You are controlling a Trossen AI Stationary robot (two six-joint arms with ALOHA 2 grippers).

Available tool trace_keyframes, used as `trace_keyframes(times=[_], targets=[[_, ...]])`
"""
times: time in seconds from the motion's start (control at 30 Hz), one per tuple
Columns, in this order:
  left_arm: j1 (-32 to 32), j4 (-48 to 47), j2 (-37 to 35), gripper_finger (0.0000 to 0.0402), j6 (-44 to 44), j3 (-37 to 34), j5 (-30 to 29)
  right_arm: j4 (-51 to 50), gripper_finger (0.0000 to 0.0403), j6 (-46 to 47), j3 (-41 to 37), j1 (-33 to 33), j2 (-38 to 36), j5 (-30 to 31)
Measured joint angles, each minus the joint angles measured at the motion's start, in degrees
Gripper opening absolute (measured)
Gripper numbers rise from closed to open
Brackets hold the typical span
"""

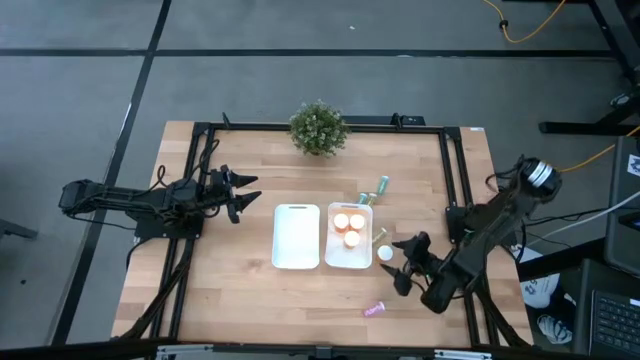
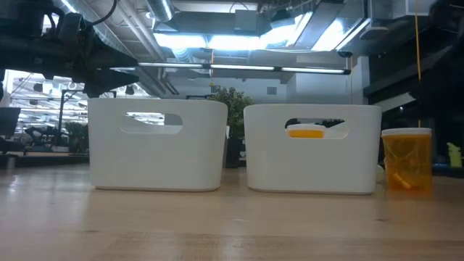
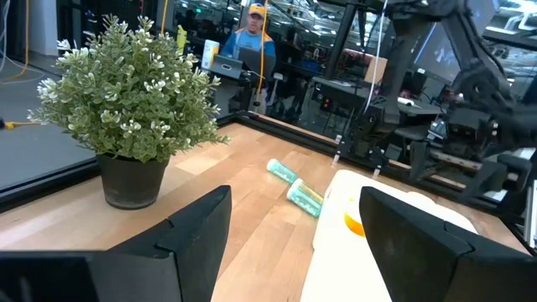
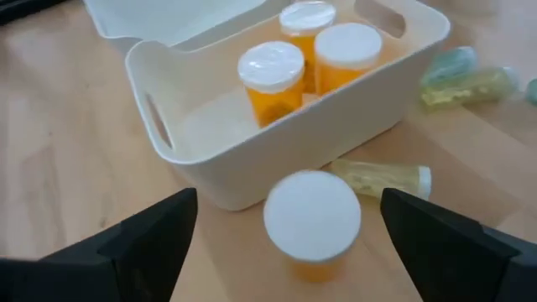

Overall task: Pick and place medicine bottles into bin by pill shape (circle, oval)
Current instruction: Put the orange capsule bottle into the right white bin

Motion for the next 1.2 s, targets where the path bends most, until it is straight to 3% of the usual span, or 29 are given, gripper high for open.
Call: trace_keyframes(times=[0.2, 0.5, 0.83, 1.2], targets=[[0.0, 0.0, 0.0, 0.0255, 0.0, 0.0, 0.0, -0.4, 0.0376, -10.5, 0.0, -4.4, -6.6, -10.7], [0.0, 0.0, 0.0, 0.0255, 0.0, 0.0, 0.0, -4.6, 0.0376, -10.4, 0.0, -11.0, -8.1, -29.4], [0.0, 0.0, 0.0, 0.0255, 0.0, 0.0, 0.0, -6.0, 0.0376, -13.5, 0.0, -14.6, -8.1, -37.1], [0.0, 0.0, 0.0, 0.0255, 0.0, 0.0, 0.0, -6.7, 0.0376, -20.3, 0.5, -17.8, -8.1, -39.7]])
